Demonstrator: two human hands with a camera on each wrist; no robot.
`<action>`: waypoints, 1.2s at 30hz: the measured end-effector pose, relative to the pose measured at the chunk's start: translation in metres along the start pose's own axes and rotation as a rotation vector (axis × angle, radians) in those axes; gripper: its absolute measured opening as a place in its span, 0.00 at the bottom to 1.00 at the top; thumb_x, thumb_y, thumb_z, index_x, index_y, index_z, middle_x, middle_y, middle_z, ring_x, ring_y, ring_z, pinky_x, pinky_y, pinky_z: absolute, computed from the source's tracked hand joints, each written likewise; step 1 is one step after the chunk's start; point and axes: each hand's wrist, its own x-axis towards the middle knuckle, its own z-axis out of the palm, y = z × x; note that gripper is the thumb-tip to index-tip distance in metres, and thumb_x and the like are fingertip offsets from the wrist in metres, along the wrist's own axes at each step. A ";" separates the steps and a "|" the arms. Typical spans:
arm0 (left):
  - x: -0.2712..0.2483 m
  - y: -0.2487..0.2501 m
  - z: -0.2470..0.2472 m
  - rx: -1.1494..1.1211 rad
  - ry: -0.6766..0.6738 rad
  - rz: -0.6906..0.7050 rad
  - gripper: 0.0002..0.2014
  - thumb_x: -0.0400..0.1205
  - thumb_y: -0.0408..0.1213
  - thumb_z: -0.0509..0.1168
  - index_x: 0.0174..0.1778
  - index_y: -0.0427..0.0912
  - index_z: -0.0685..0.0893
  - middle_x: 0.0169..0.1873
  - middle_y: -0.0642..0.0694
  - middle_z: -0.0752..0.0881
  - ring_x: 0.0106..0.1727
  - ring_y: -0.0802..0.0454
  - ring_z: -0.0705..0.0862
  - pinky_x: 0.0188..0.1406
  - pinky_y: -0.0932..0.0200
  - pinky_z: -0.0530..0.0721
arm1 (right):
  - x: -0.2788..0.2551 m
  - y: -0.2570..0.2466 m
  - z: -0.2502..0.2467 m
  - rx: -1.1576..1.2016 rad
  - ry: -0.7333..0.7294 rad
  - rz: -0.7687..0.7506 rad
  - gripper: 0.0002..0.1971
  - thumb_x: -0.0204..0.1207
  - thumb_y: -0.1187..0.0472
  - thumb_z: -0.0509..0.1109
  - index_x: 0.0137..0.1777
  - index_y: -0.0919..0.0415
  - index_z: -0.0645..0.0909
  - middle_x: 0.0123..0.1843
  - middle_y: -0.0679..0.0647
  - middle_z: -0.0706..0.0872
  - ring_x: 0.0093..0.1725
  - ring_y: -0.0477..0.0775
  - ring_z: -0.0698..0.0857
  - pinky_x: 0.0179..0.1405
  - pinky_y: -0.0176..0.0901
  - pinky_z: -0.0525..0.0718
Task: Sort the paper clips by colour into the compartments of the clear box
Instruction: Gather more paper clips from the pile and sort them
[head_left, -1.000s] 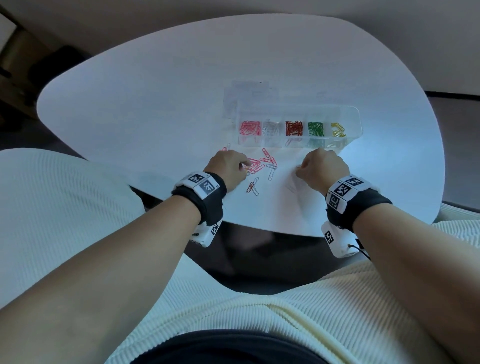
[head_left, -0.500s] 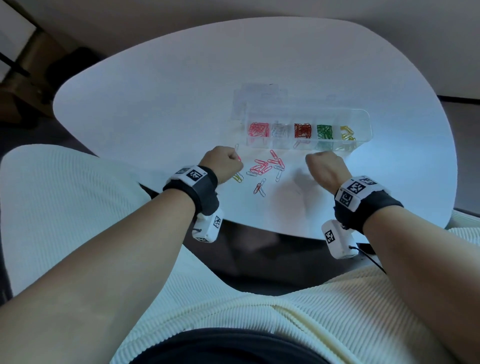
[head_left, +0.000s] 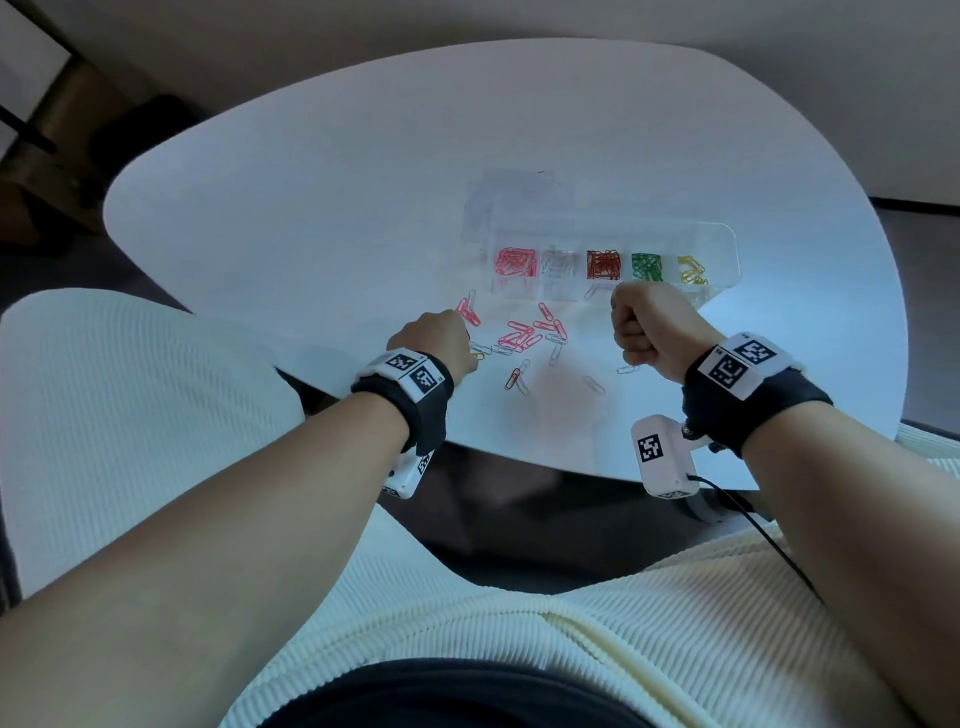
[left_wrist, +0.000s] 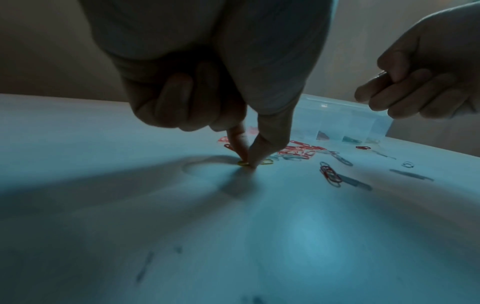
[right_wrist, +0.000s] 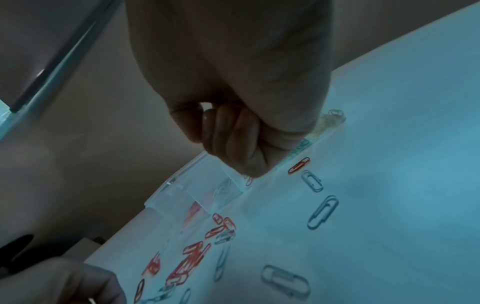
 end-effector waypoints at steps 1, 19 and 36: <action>0.000 0.001 0.000 0.021 -0.009 -0.003 0.09 0.74 0.42 0.69 0.49 0.46 0.85 0.44 0.46 0.88 0.44 0.42 0.85 0.46 0.54 0.84 | -0.001 -0.001 0.001 -0.049 0.007 0.001 0.13 0.66 0.72 0.53 0.27 0.55 0.57 0.21 0.51 0.58 0.22 0.49 0.52 0.21 0.34 0.53; -0.021 0.046 -0.042 -0.933 -0.317 -0.042 0.12 0.70 0.24 0.47 0.23 0.41 0.61 0.18 0.45 0.65 0.20 0.54 0.54 0.22 0.70 0.55 | -0.044 -0.064 -0.031 0.014 0.085 -0.223 0.12 0.70 0.73 0.55 0.30 0.57 0.68 0.27 0.53 0.65 0.25 0.50 0.60 0.25 0.40 0.55; 0.017 0.204 -0.063 -1.067 -0.508 0.063 0.07 0.76 0.34 0.56 0.38 0.37 0.78 0.23 0.48 0.68 0.21 0.55 0.59 0.20 0.64 0.59 | -0.015 -0.067 -0.088 -0.037 0.414 -0.161 0.04 0.68 0.63 0.65 0.35 0.60 0.80 0.34 0.56 0.76 0.34 0.53 0.73 0.36 0.48 0.73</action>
